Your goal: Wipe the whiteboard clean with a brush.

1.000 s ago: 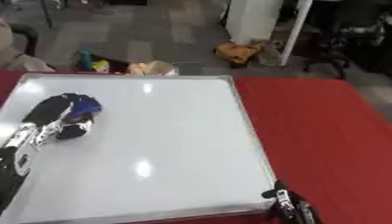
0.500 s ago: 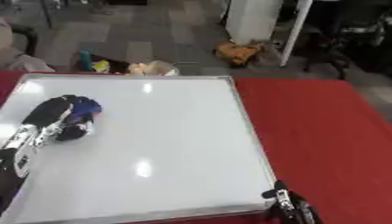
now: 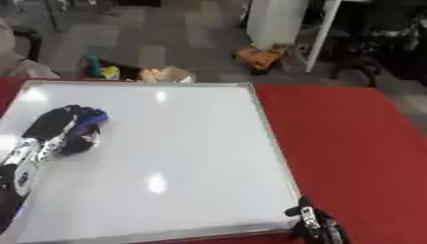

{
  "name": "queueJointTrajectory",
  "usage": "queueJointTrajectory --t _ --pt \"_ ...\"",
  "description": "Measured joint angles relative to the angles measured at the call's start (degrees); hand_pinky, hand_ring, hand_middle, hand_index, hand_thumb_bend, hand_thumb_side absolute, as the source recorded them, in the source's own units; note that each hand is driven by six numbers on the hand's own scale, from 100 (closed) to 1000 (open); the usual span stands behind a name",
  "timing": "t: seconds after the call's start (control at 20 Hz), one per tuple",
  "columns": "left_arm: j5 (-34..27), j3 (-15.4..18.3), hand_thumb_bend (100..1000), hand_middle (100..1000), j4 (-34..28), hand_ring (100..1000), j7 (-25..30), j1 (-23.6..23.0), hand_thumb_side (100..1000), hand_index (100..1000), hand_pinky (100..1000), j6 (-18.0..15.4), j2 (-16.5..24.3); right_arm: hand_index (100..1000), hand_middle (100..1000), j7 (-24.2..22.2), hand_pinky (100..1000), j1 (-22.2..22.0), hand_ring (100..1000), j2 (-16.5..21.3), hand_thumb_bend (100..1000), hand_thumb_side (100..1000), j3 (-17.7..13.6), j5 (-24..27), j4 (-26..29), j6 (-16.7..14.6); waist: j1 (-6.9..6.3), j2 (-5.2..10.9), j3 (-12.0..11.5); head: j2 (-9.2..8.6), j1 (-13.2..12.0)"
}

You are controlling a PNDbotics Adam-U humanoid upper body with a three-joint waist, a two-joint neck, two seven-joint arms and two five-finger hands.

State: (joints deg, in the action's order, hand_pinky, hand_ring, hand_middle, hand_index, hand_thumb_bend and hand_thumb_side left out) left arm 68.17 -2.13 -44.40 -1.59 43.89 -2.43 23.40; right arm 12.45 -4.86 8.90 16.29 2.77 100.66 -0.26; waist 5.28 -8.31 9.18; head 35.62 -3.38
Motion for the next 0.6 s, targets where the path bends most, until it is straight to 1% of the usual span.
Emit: queueJointTrajectory --t 0.35,0.5,0.6 --pt "-0.1 1.0 100 734 0.9 799 -1.4 -0.1 503 908 781 2.6 1.6 552 154 0.0 421 -0.2 354 0.0 100 842 0.0 -0.1 0.0 0.0 0.0 0.01 -0.1 -0.01 0.0" --pt "-0.2 1.1 100 734 1.0 799 -2.0 -0.3 508 910 781 3.4 1.9 552 154 0.0 421 -0.2 354 0.0 100 843 0.0 -0.1 0.0 0.0 -0.07 0.01 -0.1 -0.01 0.0" --pt "-0.3 1.2 100 734 1.0 801 -2.1 -0.4 529 915 781 3.6 1.9 552 154 0.0 421 -0.1 354 0.0 100 842 0.0 -0.1 0.0 0.0 -0.11 0.01 -0.1 -0.01 0.0"
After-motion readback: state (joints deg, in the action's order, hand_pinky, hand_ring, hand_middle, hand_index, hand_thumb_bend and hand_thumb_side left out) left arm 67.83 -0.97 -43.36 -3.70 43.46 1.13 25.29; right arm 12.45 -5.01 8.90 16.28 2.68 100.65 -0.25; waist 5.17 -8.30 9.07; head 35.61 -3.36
